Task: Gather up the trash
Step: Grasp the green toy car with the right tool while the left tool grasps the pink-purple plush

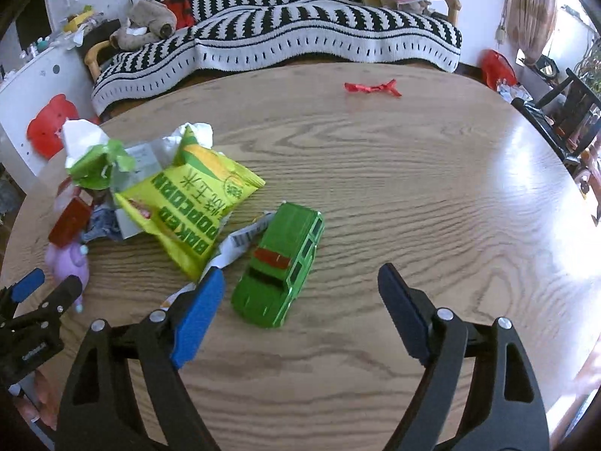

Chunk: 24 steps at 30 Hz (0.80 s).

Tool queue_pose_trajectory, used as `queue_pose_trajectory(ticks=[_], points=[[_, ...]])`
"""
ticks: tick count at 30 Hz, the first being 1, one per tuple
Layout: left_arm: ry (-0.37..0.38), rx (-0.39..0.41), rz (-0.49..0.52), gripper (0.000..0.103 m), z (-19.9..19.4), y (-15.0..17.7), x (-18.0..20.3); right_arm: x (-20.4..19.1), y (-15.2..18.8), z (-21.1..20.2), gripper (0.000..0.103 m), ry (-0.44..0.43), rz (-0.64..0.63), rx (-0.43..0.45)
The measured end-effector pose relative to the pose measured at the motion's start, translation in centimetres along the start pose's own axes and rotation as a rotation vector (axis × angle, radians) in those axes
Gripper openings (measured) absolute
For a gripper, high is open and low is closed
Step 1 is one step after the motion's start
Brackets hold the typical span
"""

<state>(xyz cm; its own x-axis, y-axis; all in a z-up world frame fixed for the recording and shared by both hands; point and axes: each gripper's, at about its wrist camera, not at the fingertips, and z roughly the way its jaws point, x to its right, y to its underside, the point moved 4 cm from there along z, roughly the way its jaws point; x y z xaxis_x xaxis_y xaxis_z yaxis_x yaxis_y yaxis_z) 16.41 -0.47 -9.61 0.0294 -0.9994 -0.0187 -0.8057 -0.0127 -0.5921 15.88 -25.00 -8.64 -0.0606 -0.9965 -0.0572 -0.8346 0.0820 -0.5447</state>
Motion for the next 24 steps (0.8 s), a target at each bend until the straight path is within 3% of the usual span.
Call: queue_pose_trajectory(ticks=[6,9,10,11,13,14,24], points=[[0.006,-0.03,-0.016,0.096,2.3,-0.8,0.0,0.5,-0.4,1.9,0.075,-0.019,0.023,-0.024],[0.014,-0.022,0.0,0.096,2.5,-1.3,0.3,-0.1,-0.4,2.0,0.067,-0.003,-0.016,-0.01],[0.012,-0.014,0.004,0.096,2.4,-1.3,0.3,-0.2,-0.4,2.0,0.059,0.0,-0.031,-0.006],[0.016,-0.007,0.005,0.093,2.3,-1.4,0.3,-0.3,-0.4,2.0,0.045,0.003,-0.04,-0.002],[0.042,-0.004,0.01,0.074,2.0,-1.1,0.7,-0.2,-0.4,1.7,0.039,-0.002,-0.047,-0.002],[0.042,-0.005,0.016,0.069,1.8,-1.0,0.8,0.0,-0.4,1.6,0.035,-0.017,-0.035,-0.008],[0.057,0.014,-0.007,0.061,-1.7,-0.3,-1.0,1.5,0.0,-1.2,0.034,-0.041,-0.024,0.024]])
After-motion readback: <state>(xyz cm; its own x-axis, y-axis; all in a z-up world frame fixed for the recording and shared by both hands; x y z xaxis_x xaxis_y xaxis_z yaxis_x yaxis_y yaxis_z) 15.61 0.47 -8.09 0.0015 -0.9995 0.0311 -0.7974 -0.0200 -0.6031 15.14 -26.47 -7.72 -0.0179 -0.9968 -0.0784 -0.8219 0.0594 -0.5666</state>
